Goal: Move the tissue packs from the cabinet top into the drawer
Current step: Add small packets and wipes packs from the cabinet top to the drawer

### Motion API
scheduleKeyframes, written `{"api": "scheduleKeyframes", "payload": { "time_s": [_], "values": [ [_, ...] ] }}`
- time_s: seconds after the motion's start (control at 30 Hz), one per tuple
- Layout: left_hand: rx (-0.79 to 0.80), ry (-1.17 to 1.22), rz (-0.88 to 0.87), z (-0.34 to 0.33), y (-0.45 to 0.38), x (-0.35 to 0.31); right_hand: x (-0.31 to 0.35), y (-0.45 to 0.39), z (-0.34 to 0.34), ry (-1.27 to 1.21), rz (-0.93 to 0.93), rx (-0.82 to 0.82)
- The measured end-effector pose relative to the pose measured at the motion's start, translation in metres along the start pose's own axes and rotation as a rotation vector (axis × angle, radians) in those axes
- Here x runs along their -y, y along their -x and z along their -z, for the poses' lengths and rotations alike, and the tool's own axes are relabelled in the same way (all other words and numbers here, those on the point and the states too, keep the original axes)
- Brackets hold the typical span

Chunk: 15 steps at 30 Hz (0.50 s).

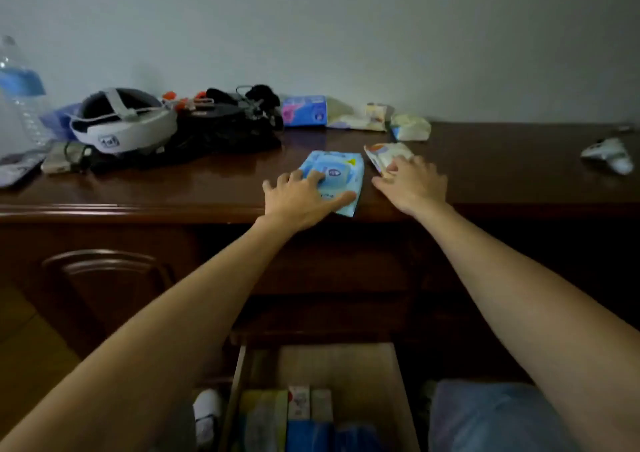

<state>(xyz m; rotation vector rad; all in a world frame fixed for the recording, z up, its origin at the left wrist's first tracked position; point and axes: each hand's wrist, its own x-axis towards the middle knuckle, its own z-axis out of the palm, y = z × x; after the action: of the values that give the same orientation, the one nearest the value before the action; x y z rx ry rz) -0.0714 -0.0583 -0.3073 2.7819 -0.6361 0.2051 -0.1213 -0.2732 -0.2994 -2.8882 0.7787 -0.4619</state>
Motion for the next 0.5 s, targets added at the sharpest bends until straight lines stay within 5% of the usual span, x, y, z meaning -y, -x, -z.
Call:
{"api": "scheduleKeyframes", "payload": {
  "time_s": [0.17,0.37,0.5],
  "values": [
    [-0.087,-0.213,-0.154,-0.008,0.043,-0.004,0.014,0.040,-0.004,-0.071,-0.009,-0.304],
    [-0.403,-0.193,-0.264,-0.030,0.090,0.011,0.020,0.087,-0.011,-0.284,-0.092,-0.341],
    [-0.499,0.007,-0.314,-0.059,0.129,0.021,0.023,0.133,-0.040,-0.870,-0.264,-0.582]
  ]
}}
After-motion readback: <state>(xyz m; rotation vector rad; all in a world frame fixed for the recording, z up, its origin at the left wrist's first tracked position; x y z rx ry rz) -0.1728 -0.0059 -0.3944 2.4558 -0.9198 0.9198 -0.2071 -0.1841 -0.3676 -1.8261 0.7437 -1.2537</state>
